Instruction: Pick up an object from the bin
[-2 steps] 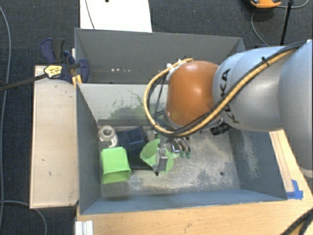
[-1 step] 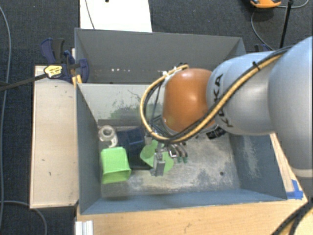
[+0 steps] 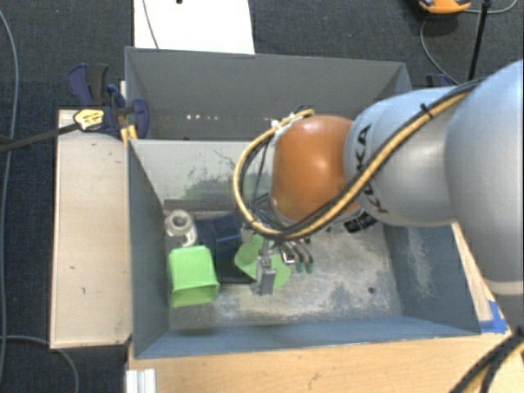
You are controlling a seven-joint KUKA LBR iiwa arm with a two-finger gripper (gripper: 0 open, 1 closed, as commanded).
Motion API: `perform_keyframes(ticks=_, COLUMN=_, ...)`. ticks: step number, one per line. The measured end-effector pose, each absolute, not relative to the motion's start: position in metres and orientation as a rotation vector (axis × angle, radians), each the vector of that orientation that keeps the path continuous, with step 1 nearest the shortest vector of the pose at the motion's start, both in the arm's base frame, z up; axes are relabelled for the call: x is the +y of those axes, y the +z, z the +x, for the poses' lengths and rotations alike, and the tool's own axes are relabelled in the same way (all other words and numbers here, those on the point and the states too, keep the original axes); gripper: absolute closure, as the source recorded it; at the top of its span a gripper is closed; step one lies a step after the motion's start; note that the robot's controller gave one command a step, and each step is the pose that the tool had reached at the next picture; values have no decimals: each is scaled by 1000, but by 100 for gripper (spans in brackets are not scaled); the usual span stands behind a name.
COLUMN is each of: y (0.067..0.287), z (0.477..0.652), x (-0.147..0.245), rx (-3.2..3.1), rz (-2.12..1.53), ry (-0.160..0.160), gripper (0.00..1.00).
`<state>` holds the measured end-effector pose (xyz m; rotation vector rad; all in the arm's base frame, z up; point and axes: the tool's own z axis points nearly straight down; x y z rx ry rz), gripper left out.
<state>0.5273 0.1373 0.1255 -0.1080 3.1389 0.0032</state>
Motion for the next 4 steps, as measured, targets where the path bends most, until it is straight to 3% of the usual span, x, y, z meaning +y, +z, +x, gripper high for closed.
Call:
perform_keyframes(ticks=1, y=123, z=534, x=94, rx=3138, rz=-151, ry=0, gripper=0)
perform_keyframes(ticks=2, y=117, z=552, x=93, rx=3132, rz=-213, ry=2, gripper=0)
perform_keyframes(ticks=3, y=75, z=580, x=108, rx=3130, rz=-188, ry=1, gripper=100)
perform_keyframes(ticks=4, y=75, z=580, x=108, rx=3130, rz=-187, ry=1, gripper=100)
